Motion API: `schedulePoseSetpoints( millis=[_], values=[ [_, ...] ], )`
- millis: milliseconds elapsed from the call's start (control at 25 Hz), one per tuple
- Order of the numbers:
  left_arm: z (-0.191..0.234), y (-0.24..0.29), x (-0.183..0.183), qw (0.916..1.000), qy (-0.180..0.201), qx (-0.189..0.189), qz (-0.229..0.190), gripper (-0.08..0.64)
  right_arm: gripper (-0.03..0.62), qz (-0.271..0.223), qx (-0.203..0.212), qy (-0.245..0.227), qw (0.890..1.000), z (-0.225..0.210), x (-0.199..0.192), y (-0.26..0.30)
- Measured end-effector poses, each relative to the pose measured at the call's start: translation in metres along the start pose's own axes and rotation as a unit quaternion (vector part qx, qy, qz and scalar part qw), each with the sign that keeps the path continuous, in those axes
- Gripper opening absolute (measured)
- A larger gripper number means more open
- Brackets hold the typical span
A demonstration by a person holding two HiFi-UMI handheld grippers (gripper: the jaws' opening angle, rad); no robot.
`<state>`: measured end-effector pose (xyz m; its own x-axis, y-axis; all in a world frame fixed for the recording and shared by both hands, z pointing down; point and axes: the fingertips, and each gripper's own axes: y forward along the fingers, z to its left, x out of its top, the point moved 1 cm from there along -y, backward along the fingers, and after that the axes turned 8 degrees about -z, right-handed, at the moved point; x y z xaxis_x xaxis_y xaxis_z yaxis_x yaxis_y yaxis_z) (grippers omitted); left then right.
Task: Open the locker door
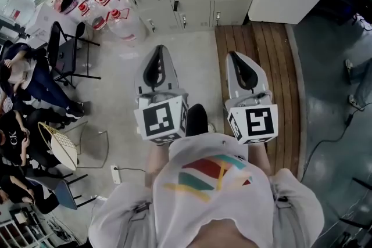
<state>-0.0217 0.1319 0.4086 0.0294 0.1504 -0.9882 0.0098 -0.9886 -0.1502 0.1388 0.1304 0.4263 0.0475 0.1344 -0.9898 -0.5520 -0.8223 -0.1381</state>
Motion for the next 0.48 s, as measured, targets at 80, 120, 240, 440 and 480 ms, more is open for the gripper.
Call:
schedulePoseSetpoints(
  millis=[80,120,240,440,480],
  values=[
    [0.004,0.007,-0.002,1.0,-0.005,0.002,0.001,0.017,0.002,-0.002,0.001,-0.002,1.0,-0.002,0.0,0.005],
    [0.005,0.013,-0.003,1.0,-0.006,0.002,-0.001,0.017,0.002,-0.004,0.0,-0.003,1.0,-0.005,0.001,0.009],
    [0.009,0.038,-0.008,0.9999,-0.005,-0.001,-0.009,0.017,0.002,-0.008,-0.008,-0.002,1.0,-0.019,-0.006,0.029],
    [0.03,0.094,-0.033,0.9998,-0.017,-0.008,-0.007,0.017,0.002,0.004,-0.027,-0.006,1.0,-0.035,-0.029,0.076],
    [0.036,0.11,-0.038,0.9998,-0.02,-0.008,-0.004,0.017,0.002,0.006,-0.029,-0.009,1.0,-0.038,-0.031,0.091]
  ],
)
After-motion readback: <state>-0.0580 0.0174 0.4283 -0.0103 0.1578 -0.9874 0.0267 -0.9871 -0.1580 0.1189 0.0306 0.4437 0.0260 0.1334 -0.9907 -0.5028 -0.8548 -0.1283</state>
